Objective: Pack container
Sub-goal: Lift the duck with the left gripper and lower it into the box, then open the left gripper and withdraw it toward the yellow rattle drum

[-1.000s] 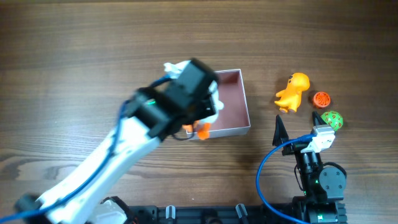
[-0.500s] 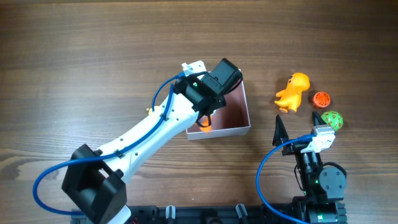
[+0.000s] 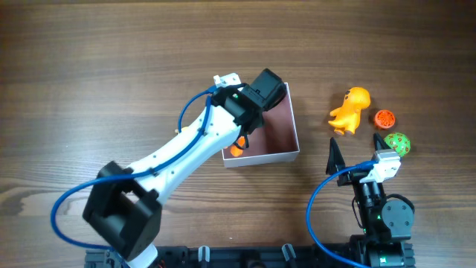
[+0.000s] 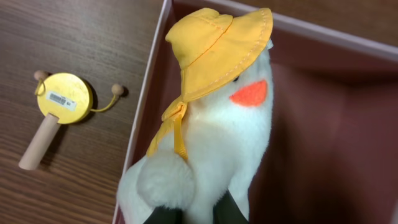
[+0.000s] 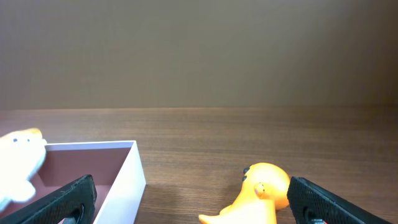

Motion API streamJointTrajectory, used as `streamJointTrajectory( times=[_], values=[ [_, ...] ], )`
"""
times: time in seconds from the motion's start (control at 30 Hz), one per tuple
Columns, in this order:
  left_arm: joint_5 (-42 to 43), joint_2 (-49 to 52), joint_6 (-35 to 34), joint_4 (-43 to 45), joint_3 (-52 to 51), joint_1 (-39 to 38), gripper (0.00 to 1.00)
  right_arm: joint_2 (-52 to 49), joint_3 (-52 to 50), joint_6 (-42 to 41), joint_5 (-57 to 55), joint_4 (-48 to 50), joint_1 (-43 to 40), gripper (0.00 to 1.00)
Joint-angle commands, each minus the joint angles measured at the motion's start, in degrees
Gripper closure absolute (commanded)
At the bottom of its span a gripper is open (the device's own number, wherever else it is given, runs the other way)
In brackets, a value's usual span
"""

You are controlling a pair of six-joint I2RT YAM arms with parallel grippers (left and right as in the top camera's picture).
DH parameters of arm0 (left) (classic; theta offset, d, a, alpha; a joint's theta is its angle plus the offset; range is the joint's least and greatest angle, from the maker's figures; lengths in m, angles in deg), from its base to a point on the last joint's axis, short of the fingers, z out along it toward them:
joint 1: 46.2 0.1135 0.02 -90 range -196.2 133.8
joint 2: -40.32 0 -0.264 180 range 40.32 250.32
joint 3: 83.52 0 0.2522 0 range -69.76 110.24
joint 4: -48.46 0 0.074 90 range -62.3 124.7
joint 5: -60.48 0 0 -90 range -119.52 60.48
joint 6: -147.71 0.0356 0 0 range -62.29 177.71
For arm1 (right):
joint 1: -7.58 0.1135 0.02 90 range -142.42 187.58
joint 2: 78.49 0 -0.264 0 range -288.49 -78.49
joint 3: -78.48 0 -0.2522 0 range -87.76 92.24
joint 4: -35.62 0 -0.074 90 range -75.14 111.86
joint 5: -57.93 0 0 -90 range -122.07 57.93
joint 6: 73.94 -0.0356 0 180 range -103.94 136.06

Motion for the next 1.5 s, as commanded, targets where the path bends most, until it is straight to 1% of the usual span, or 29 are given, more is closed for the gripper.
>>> streamJointTrajectory(
  times=[0.0, 0.23, 0.53, 0.77, 0.8, 0.87, 0.93, 1.0, 1.07, 1.13, 1.17, 1.23, 1.3, 1.37, 1.47],
  values=[
    [-0.15, 2.80, -0.94, -0.17, -0.59, 0.20, 0.96, 0.13, -0.15, -0.66, 0.31, 0.31, -0.17, 0.00],
    [0.94, 3.06, -0.94, -0.09, -0.59, 0.20, 0.96, 0.13, -0.15, -0.63, 0.31, 0.31, -0.17, 0.00],
    [1.75, 6.43, -0.94, 3.80, -0.59, 0.20, 0.96, 0.13, -0.15, -0.63, 0.31, 0.31, -0.17, 0.00],
    [1.73, 6.84, -0.92, 3.56, -0.59, 0.24, 0.96, 0.13, -0.15, -0.66, 0.31, 0.31, -0.17, 0.00],
    [1.66, 6.84, -0.92, 3.32, -0.59, 0.26, 0.94, 0.13, -0.15, -0.63, 0.31, 0.31, -0.17, 0.00],
    [0.61, 6.84, -0.92, 2.99, -0.59, 0.31, 0.85, 0.13, -0.15, -0.66, 0.31, 0.31, -0.17, 0.00],
    [0.42, 6.84, -0.90, 2.95, -0.59, 0.31, 0.67, 0.13, -0.15, -0.66, 0.31, 0.31, -0.17, 0.00],
    [0.44, 6.84, -0.68, 2.78, -0.59, 0.31, 0.57, 0.13, -0.15, -0.68, 0.31, 0.31, -0.17, 0.00],
    [0.48, 6.82, 0.81, 2.25, -0.59, 0.31, 0.55, 0.13, -0.15, -0.63, 0.31, 0.31, -0.17, 0.00],
    [0.46, 6.82, 0.83, 1.64, -0.59, 0.31, 0.49, 0.13, -0.15, -0.66, 0.31, 0.31, -0.17, 0.00],
    [0.46, 6.82, 0.83, 1.62, -0.59, 0.31, 0.45, 0.13, -0.15, -0.68, 0.31, 0.31, -0.17, 0.00],
    [0.46, 6.78, 0.85, 1.62, -0.52, 0.31, 0.34, 0.13, -0.15, -0.66, 0.31, 0.31, -0.17, 0.00],
    [0.48, 6.60, 2.38, 1.68, -0.46, 0.31, 0.29, 0.13, -0.15, -0.66, 0.31, 0.31, -0.17, 0.00],
    [0.46, 6.49, 2.40, 1.66, -0.42, 0.33, 0.19, 0.13, -0.15, -0.63, 0.31, 0.31, -0.17, 0.00],
    [0.17, 6.40, 5.16, 1.68, 0.44, 0.52, 0.17, 0.13, -0.15, -0.66, 0.31, 0.31, -0.17, 0.00]
  ],
)
